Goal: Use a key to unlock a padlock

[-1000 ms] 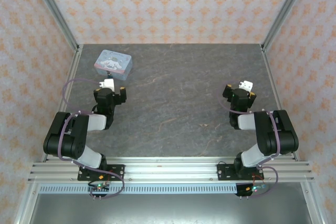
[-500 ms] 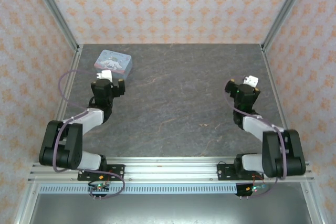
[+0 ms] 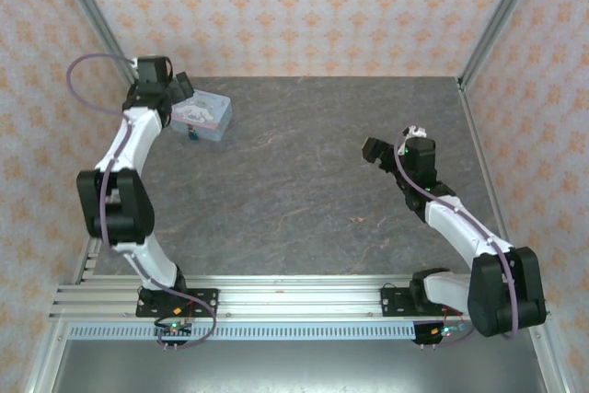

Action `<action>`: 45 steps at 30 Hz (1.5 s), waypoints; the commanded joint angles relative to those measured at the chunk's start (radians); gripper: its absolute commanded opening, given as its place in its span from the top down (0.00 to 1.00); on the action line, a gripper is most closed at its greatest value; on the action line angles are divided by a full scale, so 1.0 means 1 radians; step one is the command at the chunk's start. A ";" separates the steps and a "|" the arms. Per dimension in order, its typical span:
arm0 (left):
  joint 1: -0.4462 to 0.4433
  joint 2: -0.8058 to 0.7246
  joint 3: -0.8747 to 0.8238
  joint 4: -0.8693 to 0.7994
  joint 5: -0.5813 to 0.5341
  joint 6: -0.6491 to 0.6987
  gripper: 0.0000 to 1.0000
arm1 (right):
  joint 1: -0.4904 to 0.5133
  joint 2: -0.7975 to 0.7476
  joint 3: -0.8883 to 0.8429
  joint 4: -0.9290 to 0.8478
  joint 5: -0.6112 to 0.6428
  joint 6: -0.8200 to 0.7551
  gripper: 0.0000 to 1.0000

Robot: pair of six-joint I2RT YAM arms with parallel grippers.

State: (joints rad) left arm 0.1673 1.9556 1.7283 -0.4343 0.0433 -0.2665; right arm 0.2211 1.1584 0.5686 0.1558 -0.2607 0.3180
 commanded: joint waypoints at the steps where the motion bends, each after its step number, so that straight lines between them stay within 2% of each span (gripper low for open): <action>1: 0.042 0.129 0.157 -0.211 0.122 -0.016 0.03 | 0.046 -0.011 -0.040 -0.012 -0.006 0.051 0.01; 6: 0.057 0.318 0.420 -0.305 0.186 0.006 0.03 | 0.085 0.012 -0.050 0.005 0.000 0.080 0.01; 9: 0.057 0.395 0.519 -0.334 0.200 0.029 0.03 | 0.090 0.020 -0.046 0.010 0.005 0.087 0.00; 13: 0.057 0.448 0.555 -0.326 0.194 0.042 0.03 | 0.090 0.046 -0.030 0.012 0.010 0.084 0.00; 18: 0.045 0.494 0.600 -0.302 0.261 0.040 0.03 | 0.090 0.034 -0.012 -0.023 0.021 0.072 0.00; 24: -0.039 0.508 0.614 -0.346 0.292 0.106 0.03 | 0.090 0.031 0.005 -0.068 0.095 0.090 0.00; 28: -0.105 0.487 0.611 -0.413 0.308 0.168 0.02 | 0.090 0.031 0.096 -0.246 0.200 0.069 0.01; 31: -0.140 0.438 0.543 -0.422 0.371 0.174 0.02 | 0.090 0.036 0.200 -0.416 0.295 0.066 0.01; 34: -0.183 0.344 0.378 -0.347 0.404 0.141 0.00 | 0.090 0.081 0.321 -0.576 0.373 0.044 0.01; 39: -0.307 0.170 0.080 -0.189 0.359 0.098 0.00 | 0.090 0.141 0.455 -0.731 0.382 -0.025 0.01; 41: -0.356 0.107 -0.015 -0.141 0.354 0.063 0.00 | 0.087 0.138 0.479 -0.757 0.352 -0.024 0.01; 45: -0.437 -0.022 -0.222 -0.018 0.334 -0.064 0.00 | 0.045 0.067 0.424 -0.669 0.124 0.022 0.01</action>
State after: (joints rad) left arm -0.2379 2.0193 1.6024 -0.5663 0.4007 -0.2245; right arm 0.2905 1.2835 1.0157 -0.4976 -0.0135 0.3210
